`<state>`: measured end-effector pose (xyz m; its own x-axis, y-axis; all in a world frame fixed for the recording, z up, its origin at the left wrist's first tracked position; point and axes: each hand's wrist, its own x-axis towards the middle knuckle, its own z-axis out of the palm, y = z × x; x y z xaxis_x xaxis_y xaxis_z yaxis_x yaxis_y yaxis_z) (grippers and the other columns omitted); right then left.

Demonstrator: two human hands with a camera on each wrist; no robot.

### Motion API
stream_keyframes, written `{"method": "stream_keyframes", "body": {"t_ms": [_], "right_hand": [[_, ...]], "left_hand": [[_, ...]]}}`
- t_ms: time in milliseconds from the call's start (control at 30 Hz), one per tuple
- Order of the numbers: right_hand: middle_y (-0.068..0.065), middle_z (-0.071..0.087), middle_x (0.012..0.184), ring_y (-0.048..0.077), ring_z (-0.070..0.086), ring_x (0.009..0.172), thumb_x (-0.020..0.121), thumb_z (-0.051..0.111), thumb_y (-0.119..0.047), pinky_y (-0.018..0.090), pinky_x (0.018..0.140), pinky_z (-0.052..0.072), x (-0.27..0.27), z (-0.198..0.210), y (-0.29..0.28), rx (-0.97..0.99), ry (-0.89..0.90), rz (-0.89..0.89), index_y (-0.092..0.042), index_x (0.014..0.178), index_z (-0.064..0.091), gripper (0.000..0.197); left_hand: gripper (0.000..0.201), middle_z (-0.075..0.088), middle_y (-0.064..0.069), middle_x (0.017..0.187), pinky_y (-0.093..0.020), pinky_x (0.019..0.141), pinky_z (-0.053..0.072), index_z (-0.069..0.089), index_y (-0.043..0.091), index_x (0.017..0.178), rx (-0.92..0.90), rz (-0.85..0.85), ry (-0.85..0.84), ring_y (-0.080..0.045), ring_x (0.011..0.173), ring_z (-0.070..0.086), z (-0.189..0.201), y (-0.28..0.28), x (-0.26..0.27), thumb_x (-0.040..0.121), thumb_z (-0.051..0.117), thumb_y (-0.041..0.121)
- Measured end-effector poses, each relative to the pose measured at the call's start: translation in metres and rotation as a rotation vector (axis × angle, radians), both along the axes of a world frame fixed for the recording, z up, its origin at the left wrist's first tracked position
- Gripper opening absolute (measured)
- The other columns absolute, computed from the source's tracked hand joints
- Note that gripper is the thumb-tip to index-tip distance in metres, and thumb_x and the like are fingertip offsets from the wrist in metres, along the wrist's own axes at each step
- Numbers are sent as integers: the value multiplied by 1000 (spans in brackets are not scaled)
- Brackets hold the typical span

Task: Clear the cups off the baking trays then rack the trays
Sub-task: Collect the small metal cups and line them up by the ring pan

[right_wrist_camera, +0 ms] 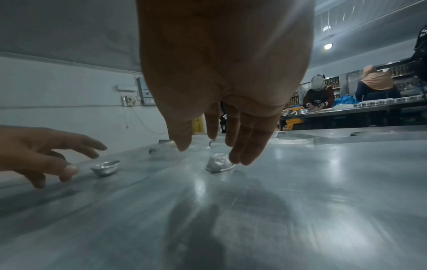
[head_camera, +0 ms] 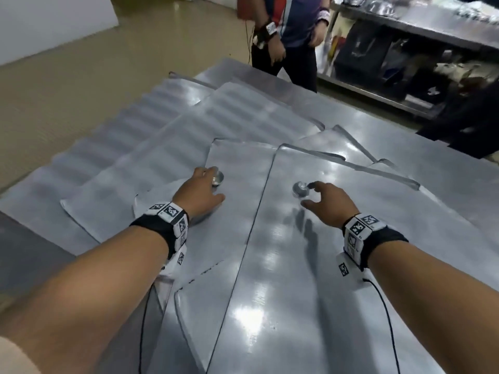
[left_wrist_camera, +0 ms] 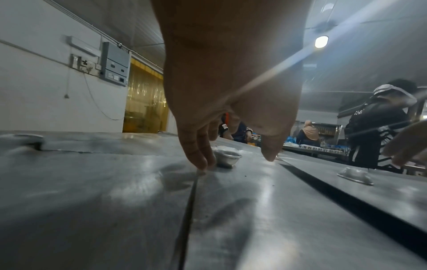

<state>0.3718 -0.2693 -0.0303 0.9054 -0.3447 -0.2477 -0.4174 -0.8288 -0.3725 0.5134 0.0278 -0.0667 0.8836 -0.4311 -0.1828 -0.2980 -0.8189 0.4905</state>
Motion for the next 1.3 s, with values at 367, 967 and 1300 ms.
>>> {"method": "stream_keyframes", "body": {"t_ms": [367, 967, 1300], "right_hand": [[11, 54, 139, 34, 57, 120, 97, 61, -28, 39, 95, 46, 44, -53, -19, -72, -7, 21, -19, 139, 55, 44], [8, 55, 131, 31, 60, 112, 89, 67, -43, 36, 92, 47, -98, -37, 30, 17, 39, -89, -20, 137, 57, 54], [2, 61, 109, 26, 63, 94, 85, 68, -34, 34, 79, 48, -211, -32, 66, 152, -140, -220, -23, 108, 61, 26]], "left_hand": [[58, 54, -12, 138, -36, 99, 42, 51, 16, 143, 37, -22, -102, -35, 123, 54, -30, -16, 37, 92, 68, 38], [51, 62, 3, 120, -31, 86, 46, 62, 24, 124, 32, -411, 2, -20, 107, 59, 21, -63, -139, 84, 70, 55], [53, 59, 0, 120, -33, 87, 48, 63, 19, 123, 46, -443, 54, -22, 107, 59, 16, -44, -238, 83, 72, 52]]}}
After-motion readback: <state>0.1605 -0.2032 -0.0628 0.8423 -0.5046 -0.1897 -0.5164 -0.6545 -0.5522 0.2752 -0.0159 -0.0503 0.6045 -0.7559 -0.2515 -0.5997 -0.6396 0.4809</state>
